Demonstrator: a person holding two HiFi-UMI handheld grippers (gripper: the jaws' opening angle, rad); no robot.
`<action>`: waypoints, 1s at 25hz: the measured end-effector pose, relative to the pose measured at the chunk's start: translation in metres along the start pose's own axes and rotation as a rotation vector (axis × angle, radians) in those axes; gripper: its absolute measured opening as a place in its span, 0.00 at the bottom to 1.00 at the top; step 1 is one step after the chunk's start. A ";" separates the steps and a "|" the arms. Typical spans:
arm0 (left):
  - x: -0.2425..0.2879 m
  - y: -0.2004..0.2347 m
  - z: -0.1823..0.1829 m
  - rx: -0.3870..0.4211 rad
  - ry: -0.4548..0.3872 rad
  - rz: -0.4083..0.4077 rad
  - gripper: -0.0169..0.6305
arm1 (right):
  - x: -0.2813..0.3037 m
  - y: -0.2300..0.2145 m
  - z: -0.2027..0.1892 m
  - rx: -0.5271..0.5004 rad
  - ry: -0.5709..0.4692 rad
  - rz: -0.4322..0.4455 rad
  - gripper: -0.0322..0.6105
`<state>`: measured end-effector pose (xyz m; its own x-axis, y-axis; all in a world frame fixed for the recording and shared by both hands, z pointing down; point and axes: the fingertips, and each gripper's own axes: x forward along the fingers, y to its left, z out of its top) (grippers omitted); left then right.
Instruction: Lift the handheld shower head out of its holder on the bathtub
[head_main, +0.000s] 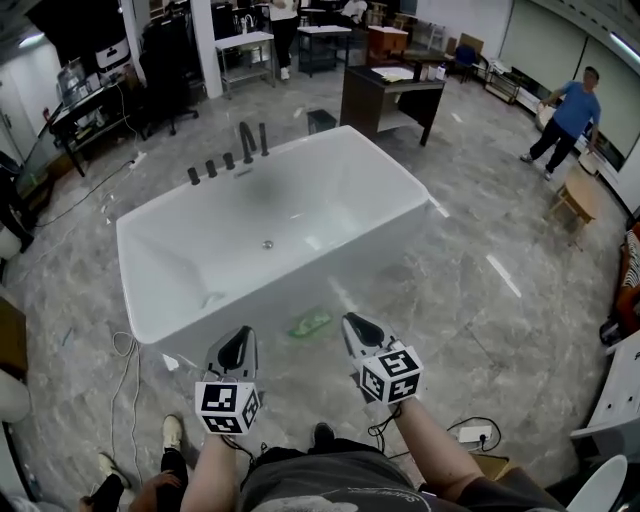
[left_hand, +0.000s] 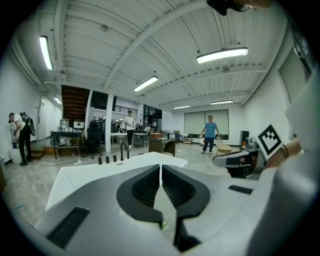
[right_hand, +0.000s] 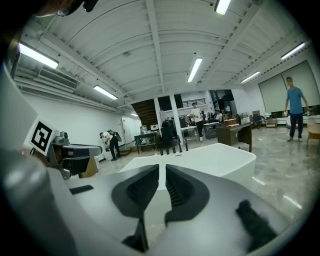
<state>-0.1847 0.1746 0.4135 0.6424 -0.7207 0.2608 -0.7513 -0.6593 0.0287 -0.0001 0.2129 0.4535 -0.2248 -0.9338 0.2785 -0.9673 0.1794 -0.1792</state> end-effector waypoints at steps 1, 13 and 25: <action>0.006 0.001 0.003 0.004 -0.002 0.007 0.06 | 0.007 -0.004 0.000 0.008 0.008 0.011 0.11; 0.081 0.040 0.004 -0.016 0.006 0.055 0.06 | 0.091 -0.032 0.017 0.046 0.011 0.077 0.11; 0.256 0.152 0.000 -0.097 0.086 0.026 0.06 | 0.256 -0.108 0.057 0.041 0.088 -0.001 0.11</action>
<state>-0.1340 -0.1101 0.4846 0.6102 -0.7134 0.3446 -0.7813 -0.6139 0.1125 0.0540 -0.0637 0.4900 -0.2346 -0.9029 0.3602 -0.9624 0.1637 -0.2166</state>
